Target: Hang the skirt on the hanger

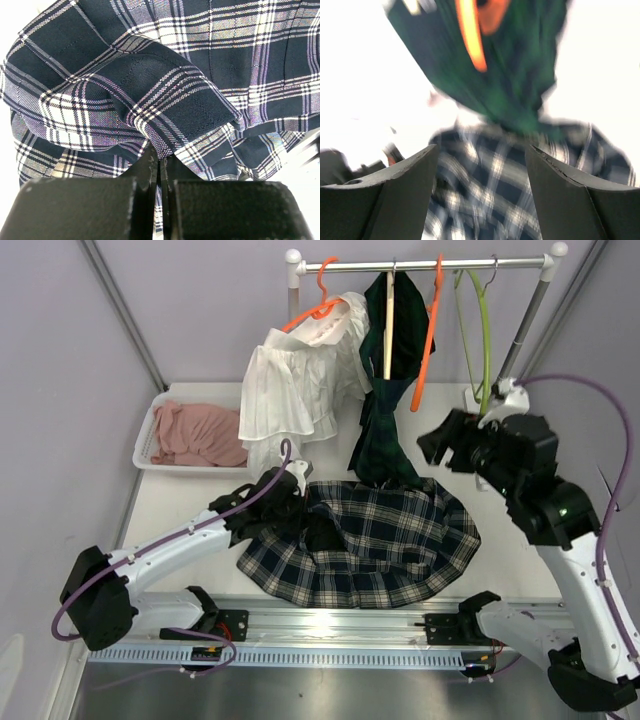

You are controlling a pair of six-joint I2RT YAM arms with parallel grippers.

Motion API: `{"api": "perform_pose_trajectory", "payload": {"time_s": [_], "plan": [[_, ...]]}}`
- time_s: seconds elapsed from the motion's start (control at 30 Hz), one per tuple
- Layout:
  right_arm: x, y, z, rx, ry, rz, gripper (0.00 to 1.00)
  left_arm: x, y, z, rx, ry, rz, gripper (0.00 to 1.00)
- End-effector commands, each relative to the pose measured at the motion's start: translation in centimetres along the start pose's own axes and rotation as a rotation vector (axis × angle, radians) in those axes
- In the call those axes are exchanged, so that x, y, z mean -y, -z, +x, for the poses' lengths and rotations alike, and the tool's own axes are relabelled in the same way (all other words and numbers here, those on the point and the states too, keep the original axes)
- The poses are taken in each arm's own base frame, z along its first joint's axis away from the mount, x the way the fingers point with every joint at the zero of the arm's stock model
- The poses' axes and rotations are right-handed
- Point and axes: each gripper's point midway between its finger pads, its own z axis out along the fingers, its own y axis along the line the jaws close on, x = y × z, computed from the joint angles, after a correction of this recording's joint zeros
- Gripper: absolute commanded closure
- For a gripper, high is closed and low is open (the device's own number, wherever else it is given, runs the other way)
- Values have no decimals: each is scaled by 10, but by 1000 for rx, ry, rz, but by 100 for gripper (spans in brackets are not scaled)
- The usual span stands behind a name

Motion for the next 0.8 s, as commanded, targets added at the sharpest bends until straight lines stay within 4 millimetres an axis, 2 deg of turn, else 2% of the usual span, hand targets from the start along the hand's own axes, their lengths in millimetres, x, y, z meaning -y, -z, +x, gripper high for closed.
{"api": "perform_pose_trajectory", "payload": {"time_s": [0.0,0.03,0.1,0.13,0.2,0.23,0.3,0.33,0.4,0.43,0.5,0.53,0.57,0.67,0.7,0.73,0.77], "plan": [[-8,-7,-67,162,57,32,24,19,6,-27,70,15,77,100],[-17,8,-99,239,81,20,24,20,7,-28,72,15,80,100],[-8,14,-132,319,97,96,24,20,8,-26,71,15,85,100],[-9,19,-156,374,118,113,24,20,8,-25,71,15,86,100],[-3,22,-179,421,132,144,24,21,9,-23,68,16,94,100],[4,22,-197,451,145,172,25,21,9,-23,68,15,99,100],[7,20,-211,469,162,177,26,24,10,-21,58,15,114,100],[18,15,-220,480,164,205,26,24,10,-20,55,15,116,100],[25,14,-232,509,172,214,25,26,14,-19,48,2,118,100],[36,3,-238,504,174,211,25,26,15,-20,48,-1,115,100],[44,-7,-245,495,152,179,26,26,18,-21,45,-11,114,100],[38,-17,-244,469,155,111,25,25,18,-19,40,-13,112,100],[58,-29,-247,451,139,133,25,25,18,-19,42,-13,111,100],[60,-43,-256,451,132,84,24,26,20,-18,44,-15,116,100],[67,-63,-261,438,124,73,23,27,20,-18,47,-14,120,100],[67,-63,-261,437,125,70,23,27,20,-18,47,-14,120,100],[72,-74,-260,422,120,71,23,27,21,-17,46,-15,119,100]]}}
